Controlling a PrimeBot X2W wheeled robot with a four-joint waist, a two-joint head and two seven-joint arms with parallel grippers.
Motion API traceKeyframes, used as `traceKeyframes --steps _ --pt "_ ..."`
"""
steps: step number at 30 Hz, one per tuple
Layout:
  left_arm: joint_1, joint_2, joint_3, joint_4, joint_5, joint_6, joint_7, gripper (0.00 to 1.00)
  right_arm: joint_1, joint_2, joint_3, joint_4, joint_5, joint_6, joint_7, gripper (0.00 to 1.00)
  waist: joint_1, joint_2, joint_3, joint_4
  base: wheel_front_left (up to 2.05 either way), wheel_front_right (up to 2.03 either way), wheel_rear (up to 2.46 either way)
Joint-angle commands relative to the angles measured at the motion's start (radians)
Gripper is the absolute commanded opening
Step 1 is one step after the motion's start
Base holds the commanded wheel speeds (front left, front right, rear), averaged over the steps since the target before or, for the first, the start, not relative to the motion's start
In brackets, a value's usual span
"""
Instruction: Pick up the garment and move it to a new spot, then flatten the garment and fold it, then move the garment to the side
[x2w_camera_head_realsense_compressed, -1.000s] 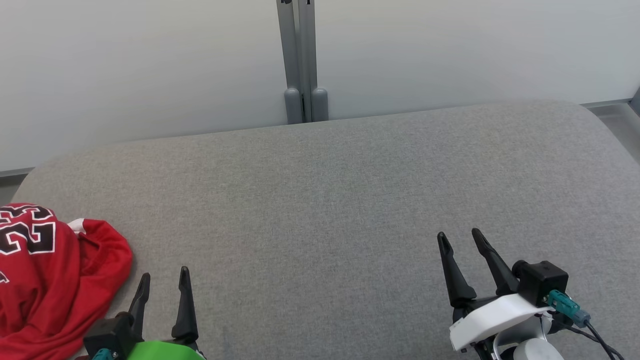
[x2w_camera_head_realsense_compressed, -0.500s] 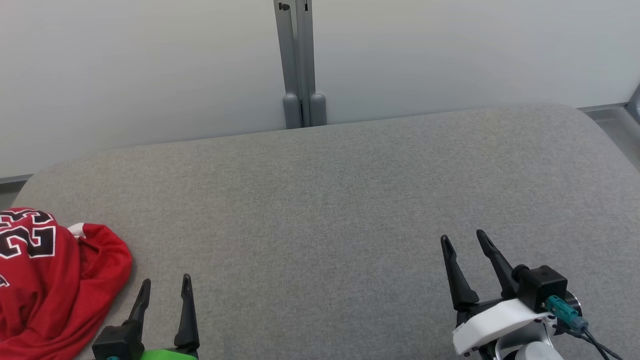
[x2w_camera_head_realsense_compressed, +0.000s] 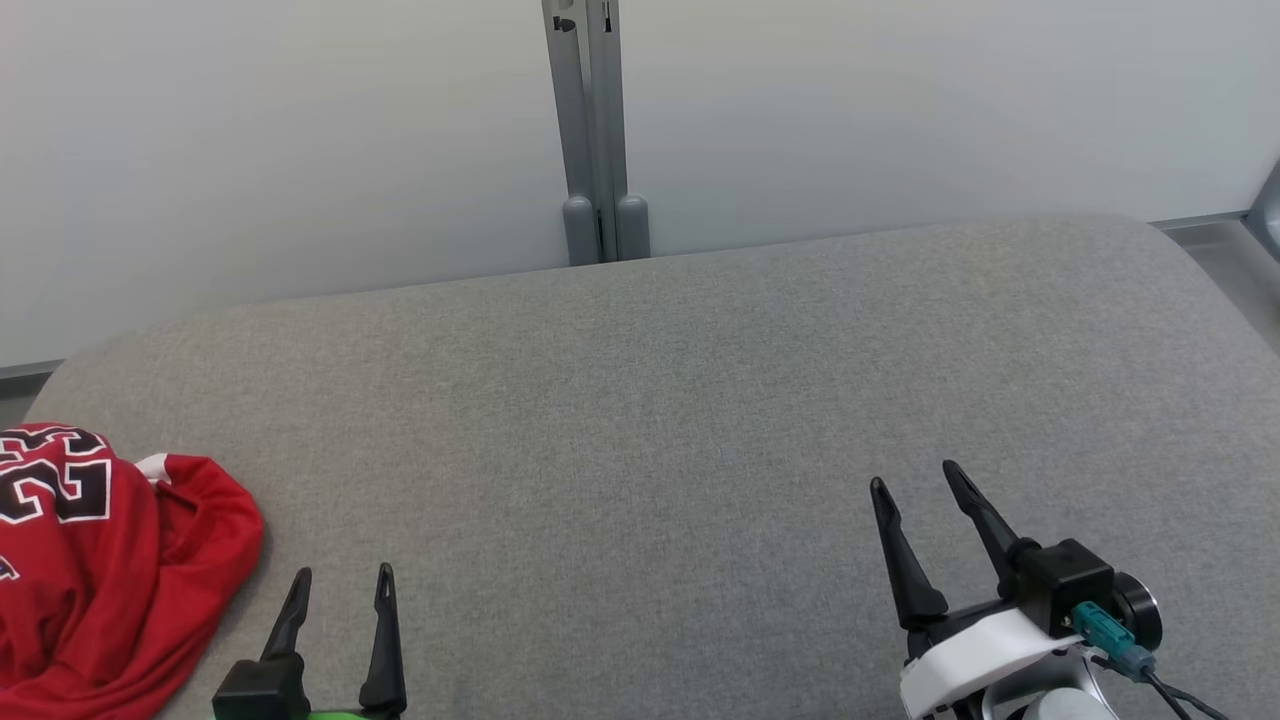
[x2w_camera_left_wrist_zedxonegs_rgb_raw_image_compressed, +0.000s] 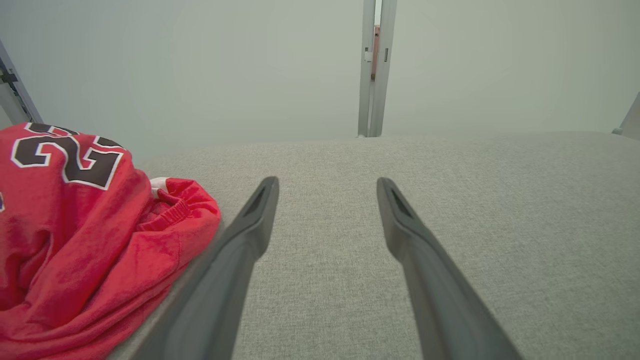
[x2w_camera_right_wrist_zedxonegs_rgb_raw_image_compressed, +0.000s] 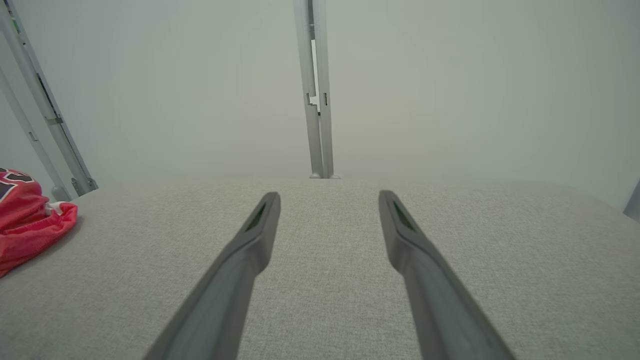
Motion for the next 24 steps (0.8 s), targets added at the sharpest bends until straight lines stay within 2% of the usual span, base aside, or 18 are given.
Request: traceKeyframes --steps 1,15,19,24 --pt "0.013 0.007 0.0 0.001 0.022 0.002 -0.01 1.0 0.015 -0.004 0.003 0.0 -0.022 0.0 -0.01 1.0 0.0 -0.0001 -0.001 0.0 0.0 0.0 0.0" --pt "0.012 0.007 -0.004 -0.001 0.009 0.002 -0.007 1.0 0.018 -0.004 -0.002 0.003 -0.017 0.0 -0.009 1.0 0.0 -0.0001 0.004 0.006 0.0 0.0 0.0" --pt "0.001 0.007 -0.01 0.001 0.009 -0.002 -0.007 1.0 0.018 -0.004 -0.006 0.005 -0.023 0.0 -0.009 1.0 0.0 -0.0001 0.008 0.032 0.0 0.0 0.0" --pt "-0.001 0.007 -0.012 -0.002 0.015 -0.005 -0.007 1.0 0.024 -0.004 -0.01 0.004 -0.025 0.0 -0.009 1.0 0.0 -0.0001 0.013 0.102 0.0 0.0 0.0"
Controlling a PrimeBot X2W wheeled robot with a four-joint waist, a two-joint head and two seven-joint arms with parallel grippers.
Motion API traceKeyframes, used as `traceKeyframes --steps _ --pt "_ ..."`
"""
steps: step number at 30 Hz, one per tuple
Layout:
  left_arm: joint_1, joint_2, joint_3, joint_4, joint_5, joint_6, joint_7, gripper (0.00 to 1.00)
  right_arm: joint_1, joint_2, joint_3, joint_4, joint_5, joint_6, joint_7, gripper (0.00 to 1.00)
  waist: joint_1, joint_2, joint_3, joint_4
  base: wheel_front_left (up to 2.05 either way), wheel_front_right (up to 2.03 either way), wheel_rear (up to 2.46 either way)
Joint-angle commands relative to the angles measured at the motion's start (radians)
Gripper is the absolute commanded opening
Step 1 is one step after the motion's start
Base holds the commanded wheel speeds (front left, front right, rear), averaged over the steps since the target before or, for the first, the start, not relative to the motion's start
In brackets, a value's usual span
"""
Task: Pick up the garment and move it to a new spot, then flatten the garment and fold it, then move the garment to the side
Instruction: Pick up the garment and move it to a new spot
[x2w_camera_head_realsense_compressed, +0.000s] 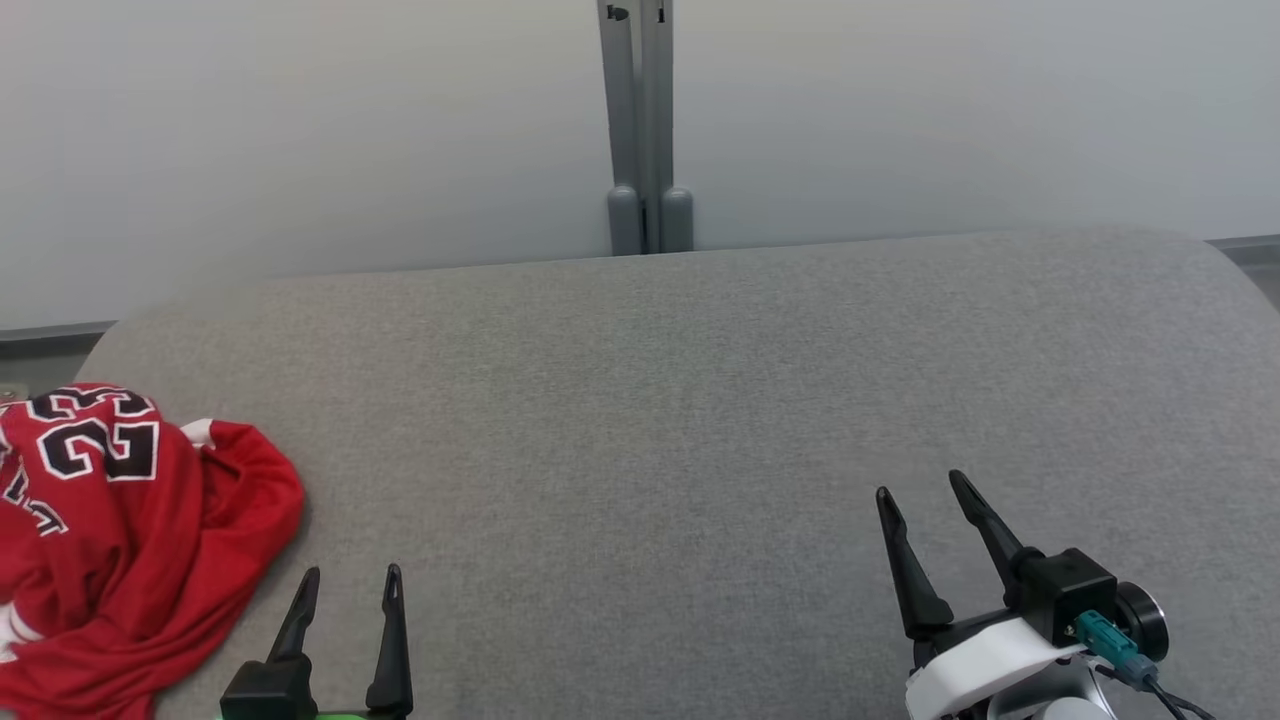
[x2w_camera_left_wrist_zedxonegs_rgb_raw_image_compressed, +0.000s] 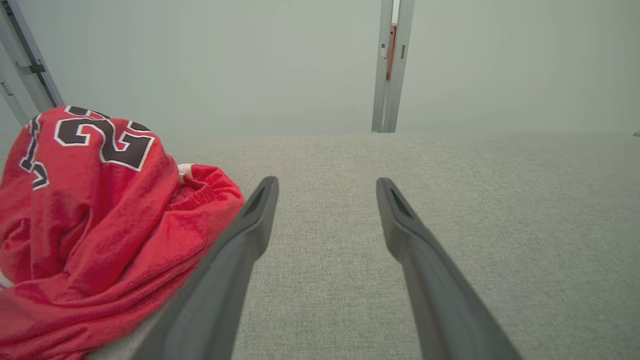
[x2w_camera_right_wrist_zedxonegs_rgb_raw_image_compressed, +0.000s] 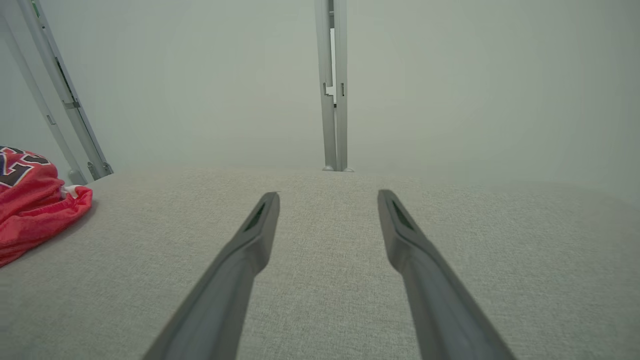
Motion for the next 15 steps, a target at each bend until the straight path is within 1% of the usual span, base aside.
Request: traceKeyframes --steps 1,15 --pt "0.0 0.006 0.001 -0.003 0.004 -0.004 -0.001 1.0 0.009 -0.003 0.0 0.0 -0.006 0.0 -0.003 1.0 0.0 0.0 0.005 0.053 0.0 0.0 0.0" --pt "0.033 0.006 0.031 -0.016 0.009 -0.009 -0.001 1.0 0.03 -0.003 0.01 -0.001 0.026 0.0 -0.003 1.0 0.0 0.0 0.012 0.287 0.0 0.0 0.0"
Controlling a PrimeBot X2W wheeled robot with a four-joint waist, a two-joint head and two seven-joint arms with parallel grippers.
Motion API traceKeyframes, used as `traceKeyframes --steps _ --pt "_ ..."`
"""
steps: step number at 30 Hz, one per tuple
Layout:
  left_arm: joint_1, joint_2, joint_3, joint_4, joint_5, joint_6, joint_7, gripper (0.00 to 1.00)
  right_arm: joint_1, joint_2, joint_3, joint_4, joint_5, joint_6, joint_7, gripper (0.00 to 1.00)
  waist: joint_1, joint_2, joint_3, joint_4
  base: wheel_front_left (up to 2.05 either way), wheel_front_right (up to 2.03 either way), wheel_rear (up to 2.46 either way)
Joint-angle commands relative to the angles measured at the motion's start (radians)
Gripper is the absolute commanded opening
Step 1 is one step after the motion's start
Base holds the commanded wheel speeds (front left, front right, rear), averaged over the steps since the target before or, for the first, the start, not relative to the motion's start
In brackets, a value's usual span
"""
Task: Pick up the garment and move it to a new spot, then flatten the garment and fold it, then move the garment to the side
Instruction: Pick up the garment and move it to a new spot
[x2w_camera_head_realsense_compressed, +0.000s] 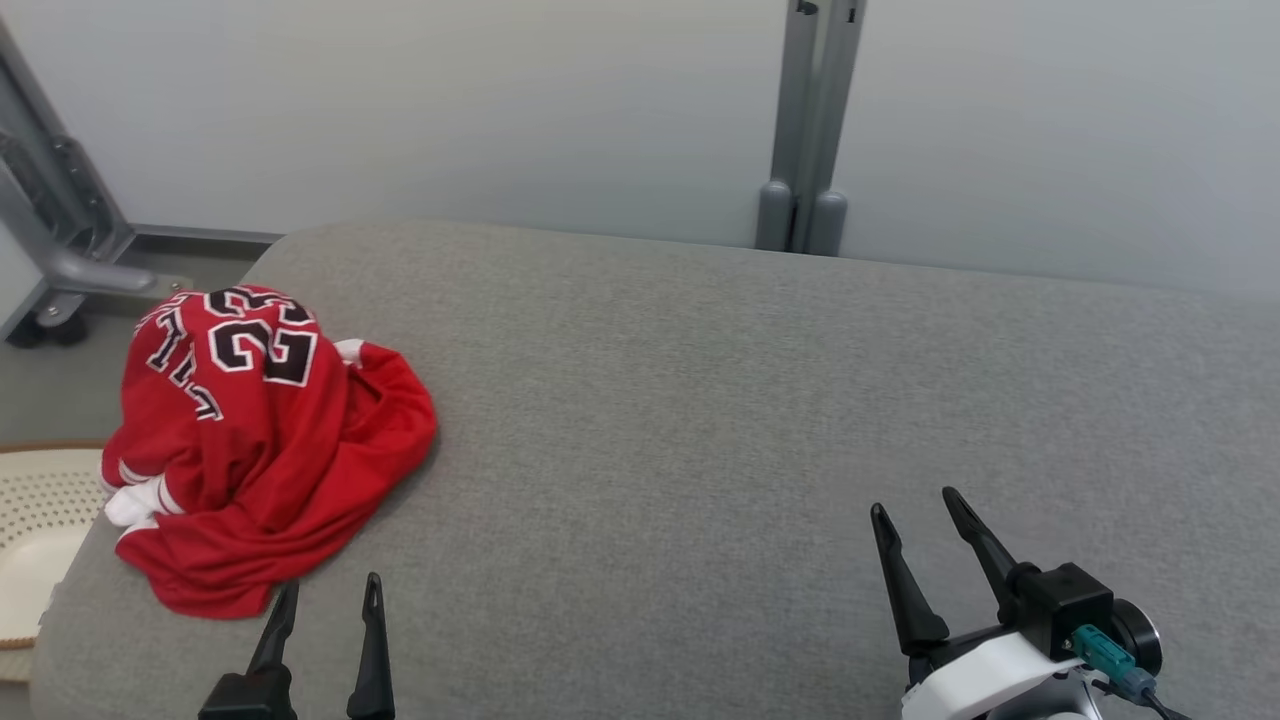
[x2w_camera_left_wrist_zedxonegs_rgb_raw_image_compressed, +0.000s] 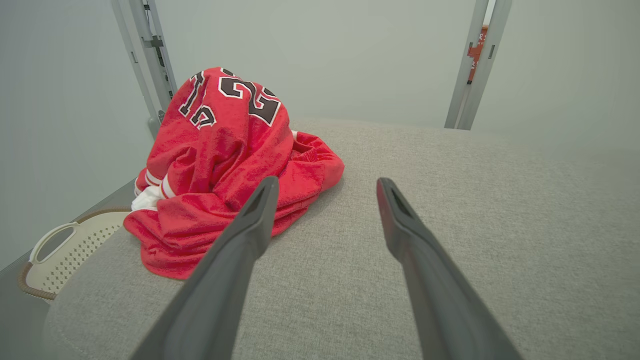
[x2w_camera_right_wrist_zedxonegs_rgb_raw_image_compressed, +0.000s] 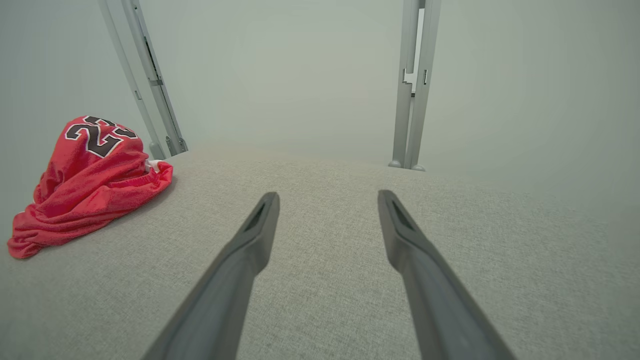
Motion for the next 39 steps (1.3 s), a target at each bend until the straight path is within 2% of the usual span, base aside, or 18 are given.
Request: traceKeyframes --steps 1,11,18,22,28,32,39 --pt "0.018 0.006 0.009 -0.004 0.006 -0.003 0.0 1.0 0.007 -0.003 0.001 0.001 0.007 -0.001 -0.003 1.0 0.0 0.0 0.005 0.087 0.0 0.0 0.0" --pt "0.019 0.005 0.09 -0.025 0.028 0.004 0.0 1.0 0.013 -0.003 0.009 0.0 0.011 -0.001 -0.003 1.0 0.0 0.0 0.026 0.164 0.0 0.0 0.0" --pt "-0.056 0.028 0.158 -0.067 0.034 -0.007 0.0 1.0 -0.004 -0.003 0.006 0.0 -0.02 -0.001 -0.003 1.0 0.0 0.0 0.074 0.155 0.0 0.0 0.0" --pt "-0.169 0.073 0.174 -0.052 0.033 -0.025 0.0 1.0 -0.035 -0.003 -0.008 -0.002 -0.061 -0.001 -0.003 1.0 0.0 0.0 0.142 0.142 0.0 0.0 0.0" --pt "-0.444 0.157 0.175 0.136 0.006 -0.045 0.035 1.0 -0.099 -0.023 -0.024 -0.016 -0.117 -0.001 -0.003 1.0 0.0 0.0 0.271 0.114 0.0 0.0 0.0" --pt "-0.62 0.2 0.161 0.28 -0.012 -0.055 0.119 1.0 -0.137 -0.049 -0.028 -0.027 -0.125 -0.001 -0.003 1.0 0.0 0.0 0.339 0.094 0.0 0.0 0.0" --pt "-0.885 0.252 0.182 0.557 -0.137 -0.068 0.309 1.0 -0.186 -0.087 -0.04 -0.054 -0.131 -0.001 -0.003 1.0 0.0 0.0 0.452 0.065 0.0 0.0 0.0"
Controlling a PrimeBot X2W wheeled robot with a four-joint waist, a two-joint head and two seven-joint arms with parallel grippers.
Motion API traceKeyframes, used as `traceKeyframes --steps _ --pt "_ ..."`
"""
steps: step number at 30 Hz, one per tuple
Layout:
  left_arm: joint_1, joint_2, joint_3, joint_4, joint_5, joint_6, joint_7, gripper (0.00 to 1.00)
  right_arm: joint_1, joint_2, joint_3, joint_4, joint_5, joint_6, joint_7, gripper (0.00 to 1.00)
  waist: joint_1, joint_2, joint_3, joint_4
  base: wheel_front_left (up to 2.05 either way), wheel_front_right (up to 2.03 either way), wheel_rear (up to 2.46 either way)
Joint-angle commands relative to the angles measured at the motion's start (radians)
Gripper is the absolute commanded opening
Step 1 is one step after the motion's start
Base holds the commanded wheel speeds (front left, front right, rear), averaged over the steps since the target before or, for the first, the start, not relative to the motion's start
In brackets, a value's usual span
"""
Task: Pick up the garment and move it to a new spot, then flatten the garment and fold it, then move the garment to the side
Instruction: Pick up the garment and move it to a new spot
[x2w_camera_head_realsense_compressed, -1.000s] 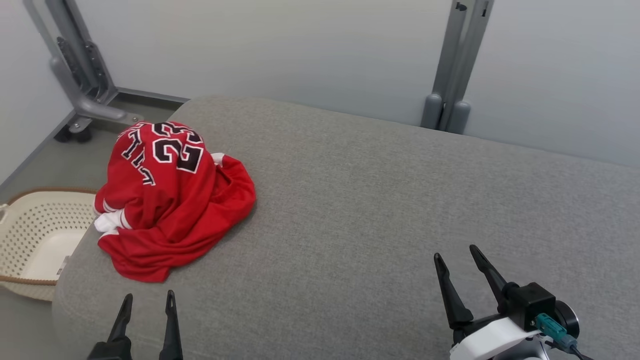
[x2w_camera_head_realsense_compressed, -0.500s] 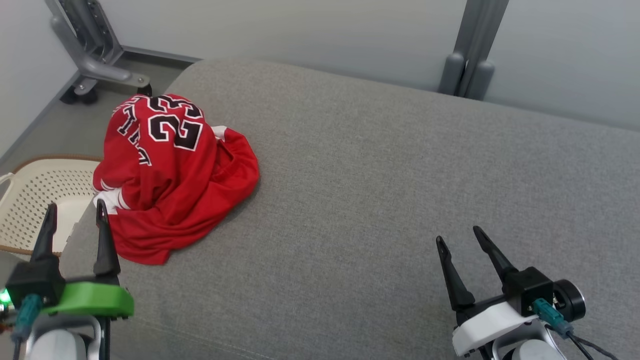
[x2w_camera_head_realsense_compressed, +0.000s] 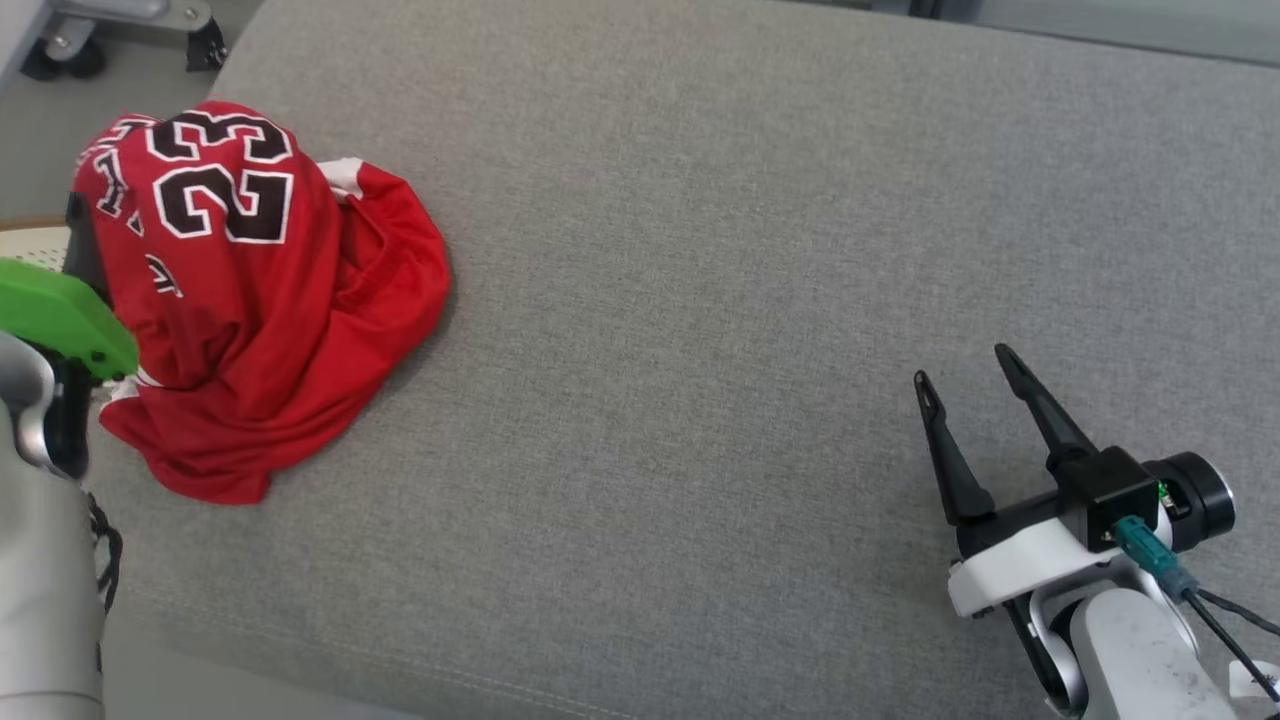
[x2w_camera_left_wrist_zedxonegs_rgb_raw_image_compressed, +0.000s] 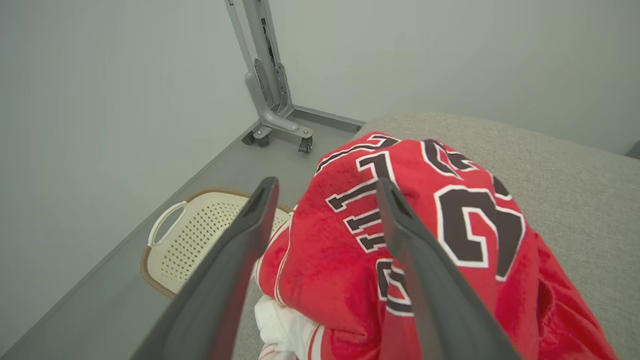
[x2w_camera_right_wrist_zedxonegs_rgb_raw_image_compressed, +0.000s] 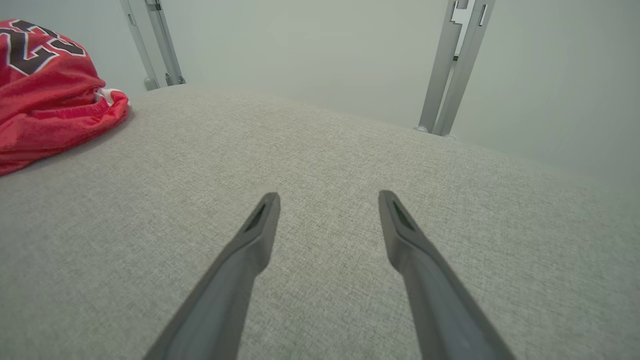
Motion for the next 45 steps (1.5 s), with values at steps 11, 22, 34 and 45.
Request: traceKeyframes --steps 11,22,34,45 --pt "-0.184 0.077 0.0 0.302 -0.121 -0.007 0.089 1.0 -0.095 -0.048 -0.025 -0.049 -0.01 -0.001 -0.003 1.0 -0.0002 0.0 0.247 -0.076 0.0 0.0 0.0" --pt "-0.181 0.112 -0.091 0.329 -0.136 -0.007 -0.138 0.0 -0.09 -0.03 -0.033 -0.028 -0.009 -0.001 -0.001 1.0 -0.0002 0.0 0.224 -0.091 0.0 0.0 0.0" --pt "-0.255 0.234 -0.306 0.011 -0.078 -0.007 -0.303 0.0 -0.057 0.049 0.0 0.014 0.023 -0.001 -0.002 1.0 -0.0002 0.0 0.013 -0.139 0.0 0.0 0.0" --pt "-0.331 0.301 -0.452 -0.393 -0.148 -0.007 -0.124 0.0 0.011 0.08 0.015 0.039 0.095 -0.001 -0.002 1.0 -0.0002 0.0 -0.169 -0.339 0.0 0.0 0.0"
